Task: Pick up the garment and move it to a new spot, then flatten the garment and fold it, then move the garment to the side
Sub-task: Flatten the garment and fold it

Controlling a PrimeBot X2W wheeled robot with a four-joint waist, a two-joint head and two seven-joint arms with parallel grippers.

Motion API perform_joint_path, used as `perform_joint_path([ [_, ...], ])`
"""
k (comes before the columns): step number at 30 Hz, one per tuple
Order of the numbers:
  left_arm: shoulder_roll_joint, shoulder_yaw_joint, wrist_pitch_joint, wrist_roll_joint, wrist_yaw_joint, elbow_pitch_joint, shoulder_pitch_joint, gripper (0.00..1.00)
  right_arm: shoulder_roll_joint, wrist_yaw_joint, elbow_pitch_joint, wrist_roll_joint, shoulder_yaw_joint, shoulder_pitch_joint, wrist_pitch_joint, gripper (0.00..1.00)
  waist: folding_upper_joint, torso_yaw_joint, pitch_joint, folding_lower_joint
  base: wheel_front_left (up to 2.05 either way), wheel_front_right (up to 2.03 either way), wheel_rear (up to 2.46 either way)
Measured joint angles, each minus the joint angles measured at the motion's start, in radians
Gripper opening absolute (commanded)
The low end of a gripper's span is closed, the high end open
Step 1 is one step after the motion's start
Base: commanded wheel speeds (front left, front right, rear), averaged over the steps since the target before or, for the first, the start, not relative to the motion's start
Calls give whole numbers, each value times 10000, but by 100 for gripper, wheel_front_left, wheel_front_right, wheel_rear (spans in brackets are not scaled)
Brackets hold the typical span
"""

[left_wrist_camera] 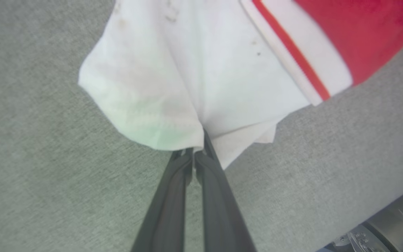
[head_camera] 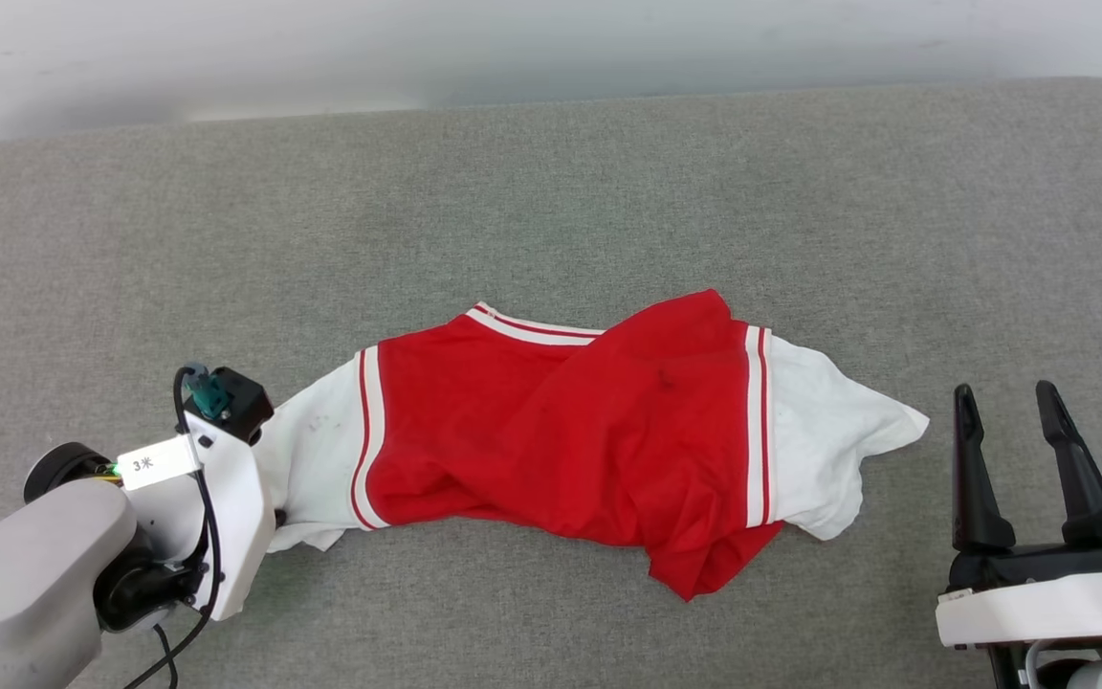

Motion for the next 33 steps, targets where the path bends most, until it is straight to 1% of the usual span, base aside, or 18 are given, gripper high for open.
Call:
perform_joint_path([
  [1, -44, 2, -25, 2, 8, 100, 0, 38, 0, 0, 8, 0, -10, 1, 2, 100, 0, -7, -1, 0, 0, 0, 0],
  [2, -98, -13, -65, 35, 8, 165, -5, 100, 0, 0, 10, 0, -25, 8, 0, 100, 0, -7, -8, 0, 0, 0, 0],
  [5, -165, 59, -299, 165, -38, 280, -201, 100, -2, 0, 19, -2, -63, 100, 0, 100, 0, 35, -65, 1, 0, 0, 0],
  [8, 10, 196, -284, 334, -77, 82, -707, 100, 0, 0, 54, -4, -86, 151, 0, 100, 0, 108, -181, 1, 0, 0, 0],
  [15, 650, 658, 259, 470, -67, -583, -1911, 100, 0, 0, 40, 0, -54, 169, 0, 100, 0, 217, -270, 1, 0, 0, 0],
  [18, 754, 759, 619, 430, -67, -598, -2281, 100, 0, 0, 8, -2, 13, 116, 2, 100, 0, 167, -147, 1, 0, 0, 0],
  [24, 685, 477, 1427, 188, -81, -111, -2266, 100, -2, 0, -56, -61, 44, -77, 0, 100, 0, -39, 174, 2, 0, 0, 0],
  [33, 303, 21, 1603, -115, -142, 1049, -1351, 100, 0, 0, -79, -71, 56, -290, 0, 100, 1, -484, 607, 3, 0, 0, 0],
])
